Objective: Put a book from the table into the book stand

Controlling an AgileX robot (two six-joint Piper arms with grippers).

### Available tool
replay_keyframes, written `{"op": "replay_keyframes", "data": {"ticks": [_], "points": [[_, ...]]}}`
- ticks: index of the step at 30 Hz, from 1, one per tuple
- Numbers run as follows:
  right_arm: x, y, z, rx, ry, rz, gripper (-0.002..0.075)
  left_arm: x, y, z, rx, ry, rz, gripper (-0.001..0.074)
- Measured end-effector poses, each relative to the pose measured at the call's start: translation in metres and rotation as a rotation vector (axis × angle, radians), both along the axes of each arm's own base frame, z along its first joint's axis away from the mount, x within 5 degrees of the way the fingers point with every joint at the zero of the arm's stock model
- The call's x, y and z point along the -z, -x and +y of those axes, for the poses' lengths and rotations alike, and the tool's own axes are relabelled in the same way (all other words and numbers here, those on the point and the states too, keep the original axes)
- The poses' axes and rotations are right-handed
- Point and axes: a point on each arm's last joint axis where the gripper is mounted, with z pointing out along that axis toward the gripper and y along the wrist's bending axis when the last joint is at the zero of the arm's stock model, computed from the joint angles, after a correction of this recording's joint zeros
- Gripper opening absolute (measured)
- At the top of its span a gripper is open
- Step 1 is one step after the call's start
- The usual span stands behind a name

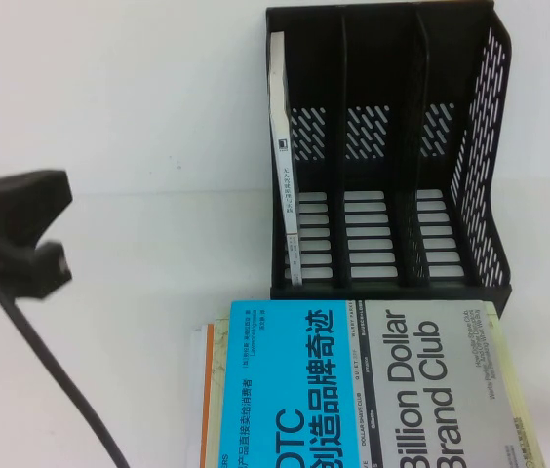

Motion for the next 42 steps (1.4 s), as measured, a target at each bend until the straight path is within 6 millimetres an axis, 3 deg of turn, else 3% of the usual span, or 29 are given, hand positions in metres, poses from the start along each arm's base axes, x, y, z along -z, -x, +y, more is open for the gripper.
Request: {"op": "replay_keyframes", "data": {"ticks": [12, 24, 29, 34, 38, 42], "points": [[0.003, 0.001, -0.001, 0.006, 0.011, 0.025, -0.0003, 0.031, -0.001, 0.001, -0.021, 0.010, 0.004, 0.0001], [0.003, 0.001, -0.001, 0.007, 0.014, 0.028, -0.0003, 0.051, 0.006, 0.003, -0.003, -0.075, 0.140, 0.0001], [0.003, 0.001, -0.001, 0.008, 0.015, 0.030, -0.0003, 0.041, 0.028, 0.027, -0.099, -0.045, 0.105, 0.0001], [0.003, 0.001, -0.001, 0.009, 0.016, 0.033, -0.0003, 0.033, 0.070, 0.058, -0.277, -0.117, -0.064, 0.0000], [0.004, 0.002, -0.002, 0.009, 0.018, 0.037, -0.0003, 0.051, 0.098, 0.070, -0.394, -0.160, -0.142, 0.0000], [0.005, 0.002, -0.002, 0.013, 0.025, 0.051, -0.0003, 0.087, 0.106, 0.072, -0.435, -0.175, -0.129, 0.0000]]}}
